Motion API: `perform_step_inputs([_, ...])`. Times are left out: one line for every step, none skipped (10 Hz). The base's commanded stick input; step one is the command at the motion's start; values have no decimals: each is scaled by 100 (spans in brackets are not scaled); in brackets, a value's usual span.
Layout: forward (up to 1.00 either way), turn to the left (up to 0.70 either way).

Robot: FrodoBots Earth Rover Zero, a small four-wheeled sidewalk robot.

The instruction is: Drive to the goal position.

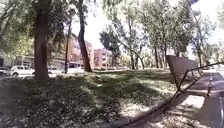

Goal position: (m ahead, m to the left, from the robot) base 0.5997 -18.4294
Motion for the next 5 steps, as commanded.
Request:
perform_step_inputs([0,0])
perform_step_inputs([0,0])
perform_step_inputs([0,0])
perform_step_inputs([0,0])
perform_step_inputs([-20,0])
